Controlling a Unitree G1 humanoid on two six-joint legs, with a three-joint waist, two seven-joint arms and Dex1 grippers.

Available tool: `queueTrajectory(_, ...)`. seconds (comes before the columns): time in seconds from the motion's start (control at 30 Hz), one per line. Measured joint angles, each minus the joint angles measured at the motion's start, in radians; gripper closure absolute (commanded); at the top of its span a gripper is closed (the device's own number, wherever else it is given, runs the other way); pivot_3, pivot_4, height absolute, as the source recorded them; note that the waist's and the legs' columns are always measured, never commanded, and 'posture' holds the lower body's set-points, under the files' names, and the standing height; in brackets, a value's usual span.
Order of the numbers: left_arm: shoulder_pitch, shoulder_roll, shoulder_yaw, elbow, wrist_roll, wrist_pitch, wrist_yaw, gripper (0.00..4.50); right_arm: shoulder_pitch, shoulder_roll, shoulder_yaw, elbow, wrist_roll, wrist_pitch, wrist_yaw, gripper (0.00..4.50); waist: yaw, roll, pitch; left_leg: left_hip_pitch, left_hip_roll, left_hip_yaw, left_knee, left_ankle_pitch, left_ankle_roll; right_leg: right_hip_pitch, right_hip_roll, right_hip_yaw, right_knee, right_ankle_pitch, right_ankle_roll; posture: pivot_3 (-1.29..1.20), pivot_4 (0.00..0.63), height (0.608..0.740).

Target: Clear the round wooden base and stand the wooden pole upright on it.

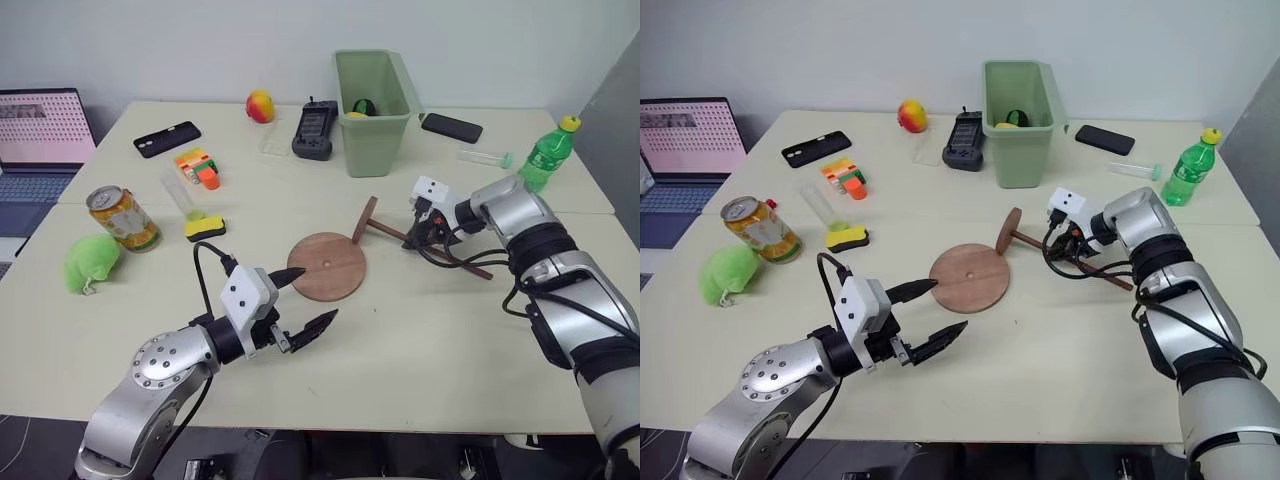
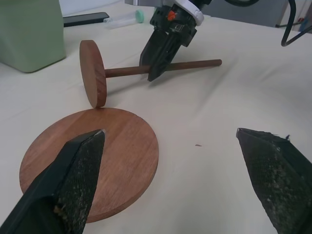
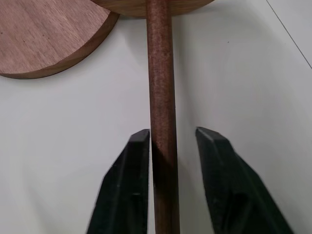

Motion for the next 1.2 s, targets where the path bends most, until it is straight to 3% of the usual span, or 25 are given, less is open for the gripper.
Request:
queueTrajectory(0.1, -0.001, 0.001, 0.000, 0.001, 0.001, -0.002, -0.002, 0.00, -0.001, 0.001, 0.000, 0.007, -0.002, 0.005, 0.016, 4.30, 0.000, 0.000, 0.000, 0.000, 0.000, 0.000, 0.000, 0.000, 0.000, 0.000, 0.000, 0.000, 0.000, 0.000, 0.000, 0.00, 0.150, 0.740)
queueTrajectory(0.23, -0.009, 0.001, 0.000, 0.005, 0.001, -0.003, -0.005, 0.00, -0.014, 0.002, -0.007, 0.024, -0.002, 0.033, 0.038, 4.30, 0.000, 0.000, 0.000, 0.000, 0.000, 0.000, 0.000, 0.000, 0.000, 0.000, 0.000, 0.000, 0.000, 0.000, 0.000, 0.00, 0.150, 0.740)
queueTrajectory(0.33, -0.001, -0.002, 0.002, 0.008, 0.007, -0.028, -0.006, 0.00, -0.025, 0.015, -0.087, 0.008, 0.054, 0.085, 0.049, 4.30, -0.001, 0.000, 0.000, 0.000, 0.000, 0.001, 0.000, 0.000, 0.000, 0.000, 0.000, 0.000, 0.000, 0.000, 0.000, 0.00, 0.150, 0.740)
queueTrajectory(0.43, 0.053, -0.041, 0.024, 0.008, 0.013, -0.093, 0.002, 0.00, -0.023, 0.029, -0.211, -0.126, 0.152, 0.117, 0.018, 4.30, -0.007, 0.001, 0.001, 0.000, 0.001, 0.001, -0.001, -0.001, 0.001, -0.001, 0.000, 0.000, 0.000, 0.000, 0.000, 0.00, 0.150, 0.740)
queueTrajectory(0.5, 0.148, -0.108, 0.069, 0.005, 0.032, -0.183, 0.038, 0.00, 0.019, 0.081, -0.359, -0.356, 0.250, 0.186, -0.123, 4.30, -0.009, 0.001, 0.001, -0.001, 0.002, 0.001, -0.001, -0.002, 0.002, -0.001, 0.000, 0.000, 0.000, 0.000, 0.000, 0.00, 0.150, 0.740)
queueTrajectory(0.6, 0.283, -0.108, 0.121, -0.029, 0.003, -0.200, 0.029, 0.00, 0.148, 0.188, -0.464, -0.677, 0.335, 0.211, -0.288, 4.30, -0.008, 0.000, -0.001, 0.000, 0.003, -0.001, -0.004, -0.002, 0.003, -0.001, 0.001, -0.001, -0.001, 0.000, 0.000, 0.00, 0.150, 0.740)
queueTrajectory(0.7, 0.410, -0.144, 0.148, -0.046, -0.024, -0.225, 0.021, 0.00, 0.291, 0.300, -0.484, -0.885, 0.379, 0.231, -0.422, 4.30, -0.002, 0.000, -0.001, 0.000, 0.002, 0.000, -0.004, -0.002, 0.003, -0.001, 0.000, 0.000, -0.001, 0.000, 0.000, 0.00, 0.150, 0.740)
queueTrajectory(0.8, 0.556, -0.186, 0.164, -0.053, -0.027, -0.271, 0.023, 0.00, 0.432, 0.488, -0.458, -1.039, 0.437, 0.218, -0.570, 4.30, -0.002, 0.002, 0.000, 0.001, 0.001, 0.001, -0.004, -0.002, 0.003, -0.001, 0.000, 0.001, 0.000, 0.000, 0.000, 0.00, 0.150, 0.740)
queueTrajectory(0.87, 0.571, -0.198, 0.167, -0.061, -0.027, -0.282, 0.029, 0.00, 0.453, 0.516, -0.434, -1.051, 0.434, 0.189, -0.604, 4.30, 0.003, 0.002, 0.000, 0.001, 0.000, -0.001, -0.004, -0.002, 0.003, 0.000, 0.000, 0.000, 0.000, 0.000, 0.000, 0.00, 0.150, 0.740)
queueTrajectory(0.97, 0.591, -0.239, 0.170, -0.082, -0.032, -0.288, 0.069, 0.00, 0.556, 0.613, -0.359, -1.060, 0.393, 0.004, -0.662, 4.30, 0.001, 0.000, -0.002, 0.003, 0.000, 0.000, -0.005, -0.002, 0.003, 0.002, 0.000, 0.000, -0.001, 0.000, 0.000, 0.00, 0.150, 0.740)
queueTrajectory(1.2, 0.602, -0.237, 0.169, -0.098, -0.025, -0.301, 0.091, 0.00, 0.628, 0.626, -0.260, -0.868, 0.310, -0.295, -0.693, 4.30, -0.003, 0.000, -0.002, 0.004, 0.001, 0.001, -0.005, -0.002, 0.003, 0.001, 0.002, 0.000, 0.000, 0.000, 0.000, 0.00, 0.150, 0.740)
